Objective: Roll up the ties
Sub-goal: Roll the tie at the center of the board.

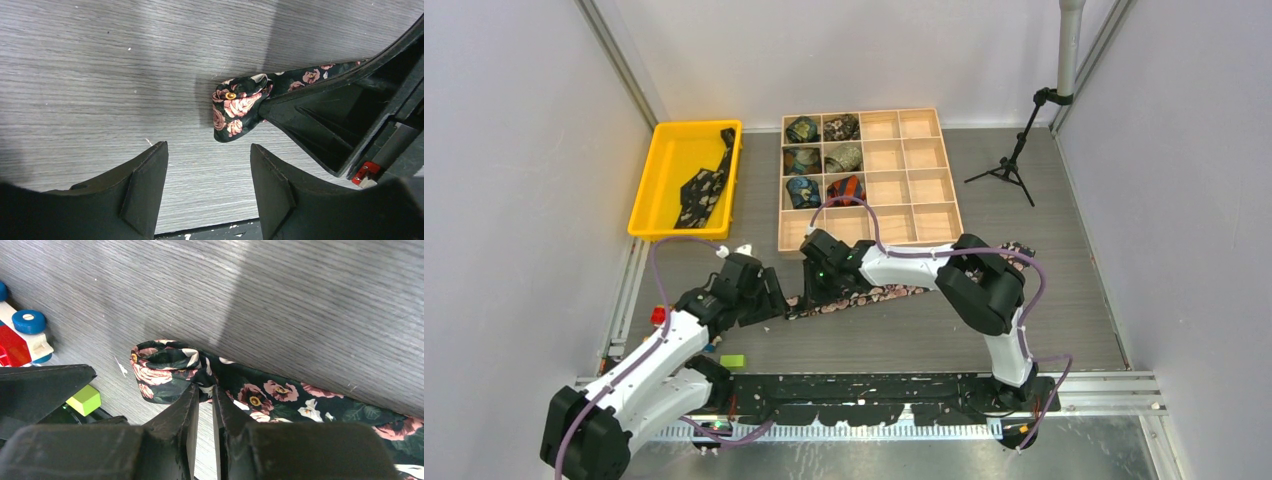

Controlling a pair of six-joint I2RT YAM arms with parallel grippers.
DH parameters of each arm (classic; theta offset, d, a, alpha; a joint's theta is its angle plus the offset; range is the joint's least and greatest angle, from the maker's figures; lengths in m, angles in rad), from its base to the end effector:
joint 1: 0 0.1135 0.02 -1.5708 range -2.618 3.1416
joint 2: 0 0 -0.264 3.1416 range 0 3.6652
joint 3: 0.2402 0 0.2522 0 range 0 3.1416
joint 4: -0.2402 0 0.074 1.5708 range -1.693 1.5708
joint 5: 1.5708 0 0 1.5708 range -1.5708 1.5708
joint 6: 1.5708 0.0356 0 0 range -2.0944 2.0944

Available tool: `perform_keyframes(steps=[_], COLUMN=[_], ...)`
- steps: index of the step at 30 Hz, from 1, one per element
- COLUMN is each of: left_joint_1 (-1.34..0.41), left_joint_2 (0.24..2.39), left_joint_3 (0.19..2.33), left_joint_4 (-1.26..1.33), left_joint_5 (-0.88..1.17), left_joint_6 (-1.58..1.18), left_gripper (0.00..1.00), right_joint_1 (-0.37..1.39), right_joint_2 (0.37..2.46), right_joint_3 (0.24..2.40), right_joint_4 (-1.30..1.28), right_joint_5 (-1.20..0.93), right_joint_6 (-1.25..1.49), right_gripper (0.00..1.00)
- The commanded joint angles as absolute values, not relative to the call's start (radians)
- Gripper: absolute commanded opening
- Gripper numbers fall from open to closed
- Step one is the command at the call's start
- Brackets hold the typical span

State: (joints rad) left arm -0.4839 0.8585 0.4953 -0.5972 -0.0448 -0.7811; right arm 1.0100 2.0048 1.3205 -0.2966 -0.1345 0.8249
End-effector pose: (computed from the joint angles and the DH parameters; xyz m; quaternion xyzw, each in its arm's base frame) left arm 0.1429 -0.0733 0.1926 -0.1478 0.9420 -0.1604 0.2549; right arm 0.2191 0.3578 0.1539 -0.1077 0.9488 0.2694 0.1252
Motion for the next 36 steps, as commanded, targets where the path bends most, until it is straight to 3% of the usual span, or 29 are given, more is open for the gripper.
perform_keyframes(steps=[1,27,36], left_joint_1=[-0.48,-0.438,-0.421], left_joint_2=[0.865,0.754,0.809], left_joint_3=[0.472,0.186,0.126], left_joint_4=[-0.493,-0.016,0.135], left_joint_5=[-0.018,0.039,0.087], left_joint_6=[-0.747,-0.798,-0.843], left_gripper=[0.62,0.54,0.48], right_joint_1=[1.001,0.981,0.982], right_joint_2=[2.013,2.036,2.029], right_joint_3=[1.343,1.352,1.359], right_joint_4=[-0.293,-0.278,-0.28], right_joint_5=[-0.118,-0.154,-0.161], right_joint_6=[0.795,0.795,0.795], right_gripper=[0.21,0.21,0.21])
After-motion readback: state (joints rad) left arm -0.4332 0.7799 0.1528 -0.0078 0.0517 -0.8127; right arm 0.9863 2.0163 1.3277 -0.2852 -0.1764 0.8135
